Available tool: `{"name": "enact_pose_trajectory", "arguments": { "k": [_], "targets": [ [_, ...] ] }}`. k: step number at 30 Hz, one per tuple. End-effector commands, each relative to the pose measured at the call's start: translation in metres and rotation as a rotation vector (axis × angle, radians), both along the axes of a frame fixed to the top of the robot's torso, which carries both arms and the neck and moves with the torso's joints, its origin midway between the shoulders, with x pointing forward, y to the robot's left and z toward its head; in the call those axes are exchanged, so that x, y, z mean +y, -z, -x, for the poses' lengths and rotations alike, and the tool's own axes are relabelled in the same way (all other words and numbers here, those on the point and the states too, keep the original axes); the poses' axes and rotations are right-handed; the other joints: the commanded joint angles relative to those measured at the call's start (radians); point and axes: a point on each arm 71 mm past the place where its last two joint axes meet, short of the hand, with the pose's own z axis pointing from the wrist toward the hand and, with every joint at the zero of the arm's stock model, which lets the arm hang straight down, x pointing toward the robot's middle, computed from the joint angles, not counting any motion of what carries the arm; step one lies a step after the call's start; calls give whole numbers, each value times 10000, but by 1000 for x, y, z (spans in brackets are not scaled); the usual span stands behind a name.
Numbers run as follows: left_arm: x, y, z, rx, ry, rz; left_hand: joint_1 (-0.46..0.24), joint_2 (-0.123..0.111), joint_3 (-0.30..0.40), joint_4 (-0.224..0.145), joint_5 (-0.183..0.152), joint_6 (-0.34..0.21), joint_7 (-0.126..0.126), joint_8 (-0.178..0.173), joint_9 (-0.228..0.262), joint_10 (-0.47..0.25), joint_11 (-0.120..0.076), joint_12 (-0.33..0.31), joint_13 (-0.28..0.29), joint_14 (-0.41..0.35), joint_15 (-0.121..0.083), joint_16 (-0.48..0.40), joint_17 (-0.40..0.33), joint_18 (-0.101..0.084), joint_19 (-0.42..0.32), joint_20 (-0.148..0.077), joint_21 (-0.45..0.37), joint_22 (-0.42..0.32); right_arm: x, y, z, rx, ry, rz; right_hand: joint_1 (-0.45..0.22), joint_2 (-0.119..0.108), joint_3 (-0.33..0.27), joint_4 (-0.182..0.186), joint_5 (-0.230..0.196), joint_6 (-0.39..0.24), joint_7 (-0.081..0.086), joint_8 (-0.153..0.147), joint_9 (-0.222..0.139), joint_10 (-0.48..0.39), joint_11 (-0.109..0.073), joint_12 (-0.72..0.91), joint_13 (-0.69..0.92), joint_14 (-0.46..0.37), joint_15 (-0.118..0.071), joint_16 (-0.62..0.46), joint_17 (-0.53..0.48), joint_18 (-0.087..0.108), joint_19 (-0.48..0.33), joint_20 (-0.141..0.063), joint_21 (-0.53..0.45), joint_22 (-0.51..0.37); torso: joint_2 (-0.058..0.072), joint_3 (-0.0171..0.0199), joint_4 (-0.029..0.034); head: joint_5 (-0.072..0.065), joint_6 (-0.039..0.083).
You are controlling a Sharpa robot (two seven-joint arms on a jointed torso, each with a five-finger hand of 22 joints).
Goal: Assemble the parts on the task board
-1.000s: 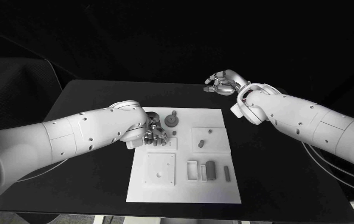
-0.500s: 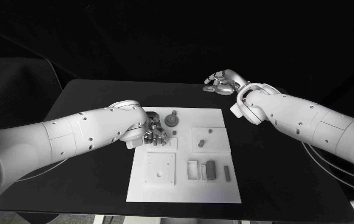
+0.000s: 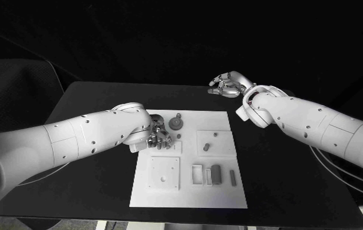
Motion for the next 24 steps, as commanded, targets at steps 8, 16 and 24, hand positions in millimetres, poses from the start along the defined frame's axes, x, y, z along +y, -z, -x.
{"name": "enact_pose_trajectory", "arguments": {
  "k": [8, 16, 24],
  "targets": [
    [5, 6, 2, 123, 42, -467, 47, -31, 111, -68, 16, -41, 1, -1, -4, -97, 6, -49, -16, -97, 4, -11, 13, 278, -30, -16, 3, -7, 1, 0, 0, 32, -141, 40, -14, 70, 28, 48, -48, -29, 74, 62, 10, -64, 25, -33, -17, -71, -23, -56, -13, -79, -62, 10, 191, -18, -1, -1, 1, 3, -18],
    [7, 5, 1, 15, -81, -385, 43, -35, 110, -67, 16, -42, 2, -2, -4, -97, 7, -50, -16, -98, 5, -12, 14, 277, -31, -15, 3, -7, 2, 0, 0, 52, -156, 44, -20, 74, 29, 51, -48, -29, 74, 63, 9, -64, 26, -33, -19, -73, -22, -57, -15, -80, -64, 11, 190, -19, -2, -6, -1, 5, -19],
    [8, 5, 2, 42, -123, -341, 43, -35, 110, -67, 16, -42, 2, -2, -4, -97, 7, -50, -16, -98, 5, -12, 14, 277, -31, -15, 3, -7, 2, 1, 0, 64, -150, 48, -24, 80, 31, 55, -47, -29, 74, 65, 9, -65, 27, -33, -20, -74, -21, -58, -17, -81, -64, 11, 190, -21, -1, -8, 1, 5, -20]
  ]
}}
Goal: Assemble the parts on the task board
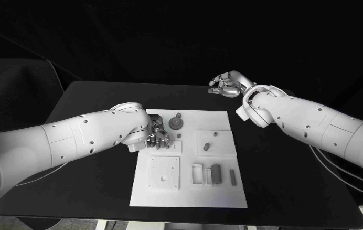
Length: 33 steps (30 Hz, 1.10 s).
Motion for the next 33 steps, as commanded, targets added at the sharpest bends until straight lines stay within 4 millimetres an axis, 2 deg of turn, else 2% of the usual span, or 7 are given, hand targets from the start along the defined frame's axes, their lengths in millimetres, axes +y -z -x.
{"name": "enact_pose_trajectory", "arguments": {
  "k": [1, 33],
  "targets": [
    [3, 5, 1, 80, -90, -291, 60, -18, 107, -38, 19, -41, 1, 10, 15, -60, -31, -50, -17, -97, 5, -12, 13, 276, -16, -30, 3, -7, 2, 0, 0, 48, -155, 43, -25, 82, 31, 55, -47, -5, 50, 65, 9, -65, 28, -33, -12, -75, -22, -58, -12, -80, -65, 11, 190, -13, 0, -3, 1, 0, 2],
    [-6, 7, 1, 440, 196, -598, 8, -64, 89, -24, 11, -65, 14, -8, 10, -81, -17, -66, -22, -118, 17, -24, 19, 263, -32, -20, 1, -9, 3, 0, 1, 54, -184, 37, -44, 99, 35, 67, -47, -6, 50, 70, 8, -66, 31, -32, -18, -78, -19, -60, -18, -83, -67, 12, 189, -17, 3, 16, -6, -8, -1]
  ]
}}
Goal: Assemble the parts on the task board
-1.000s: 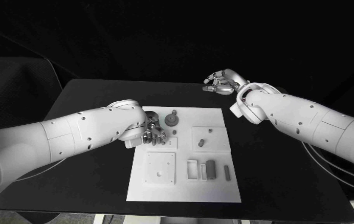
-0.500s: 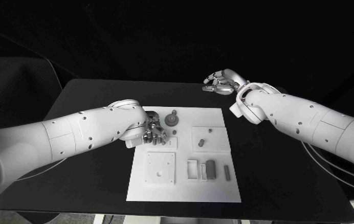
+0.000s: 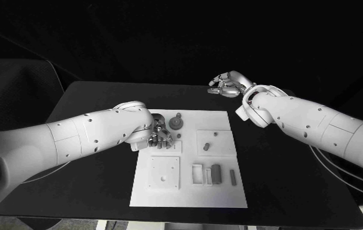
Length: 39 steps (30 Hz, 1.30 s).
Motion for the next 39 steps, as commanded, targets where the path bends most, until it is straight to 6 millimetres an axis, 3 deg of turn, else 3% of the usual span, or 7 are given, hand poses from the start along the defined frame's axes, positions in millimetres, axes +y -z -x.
{"name": "enact_pose_trajectory", "arguments": {
  "k": [1, 28, 34, 39],
  "targets": [
    [3, 8, 3, 377, 102, -489, 41, -30, 37, 32, 27, -67, 14, -20, -1, -63, 5, -67, -14, -87, -14, -25, 11, 263, -32, -21, 0, -9, 1, 0, 1, 36, -151, 41, -3, 57, 8, 40, -47, -16, 61, 35, 8, -66, 31, -32, -11, -79, -20, -60, -16, -84, -67, 12, 189, -10, 0, 1, -2, -14, 0],
    [2, 7, 3, 196, 87, -547, -4, -45, 29, 52, 27, -76, 20, -29, -3, -73, 13, -76, -17, -99, -5, -33, 17, 254, -42, -14, 1, -10, 2, 0, 1, 46, -176, 36, -19, 65, 9, 49, -47, -17, 61, 39, 8, -67, 33, -31, -14, -81, -17, -60, -20, -86, -68, 13, 188, -13, 1, -19, 3, -38, -32],
    [0, 8, 3, 291, 169, -613, -220, -189, -55, 130, 17, -99, 33, -56, -7, -86, 32, -94, -20, -123, 18, -50, 41, 232, -66, 3, 9, -10, 3, 0, 1, 52, -192, 35, -23, 68, 9, 51, -47, -17, 61, 40, 7, -67, 33, -30, -15, -81, -17, -60, -21, -86, -69, 13, 188, -14, 5, -18, -17, -39, -36],
    [-1, 8, 3, 379, 212, -697, -320, -232, -86, 173, 15, -127, 40, -78, -13, -105, 40, -109, -24, -140, 28, -63, 48, 225, -79, 7, 9, -12, 2, 0, 1, 48, -184, 36, -25, 69, 10, 53, -47, -16, 61, 40, 7, -67, 34, -30, -16, -82, -16, -60, -22, -87, -69, 13, 188, -15, -4, -12, 6, -53, -47]
  ]
}}
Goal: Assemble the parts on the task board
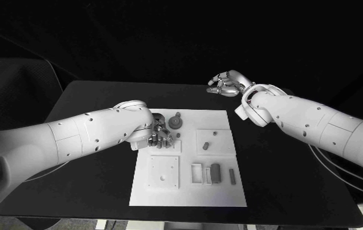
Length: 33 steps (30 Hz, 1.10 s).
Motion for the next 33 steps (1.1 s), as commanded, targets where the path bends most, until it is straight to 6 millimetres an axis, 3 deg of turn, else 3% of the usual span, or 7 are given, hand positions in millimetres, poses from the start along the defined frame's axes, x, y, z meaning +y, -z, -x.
{"name": "enact_pose_trajectory", "arguments": {
  "k": [1, 21, 33],
  "targets": [
    [3, 8, 3, 321, 60, -512, -102, -6, 7, 80, 35, -96, 6, -36, -17, -71, 5, -41, -17, -68, 30, -65, 10, 223, -63, -10, 9, -11, 2, 0, 1, 36, -159, 39, -26, 70, 10, 53, -47, -3, 47, 41, 7, -67, 34, -30, -10, -82, -17, -60, -15, -86, -69, 13, 188, -17, -4, 1, 12, -12, -12],
    [3, 8, 2, 218, 156, -704, -284, -101, -54, 147, 33, -157, 21, -80, -31, -109, 19, -68, -24, -108, 46, -95, 22, 214, -96, -5, 5, -17, 2, 0, 2, 61, -217, 32, -41, 77, 10, 61, -48, -1, 47, 44, 7, -67, 35, -29, -13, -83, -15, -60, -17, -88, -69, 14, 188, -19, -5, 3, 9, -14, -37],
    [8, 6, 1, -153, -70, -547, -176, 51, 83, 75, 61, -218, 21, -121, -43, -137, 9, -87, -27, -139, 40, -123, 36, 244, -122, -32, 3, -22, 2, 0, 2, 84, -225, 38, -54, 80, 8, 69, -49, 0, 47, 47, 7, -67, 37, -28, -15, -84, -14, -61, -19, -90, -70, 15, 188, -21, -6, -11, 11, -32, -25]
  ]
}}
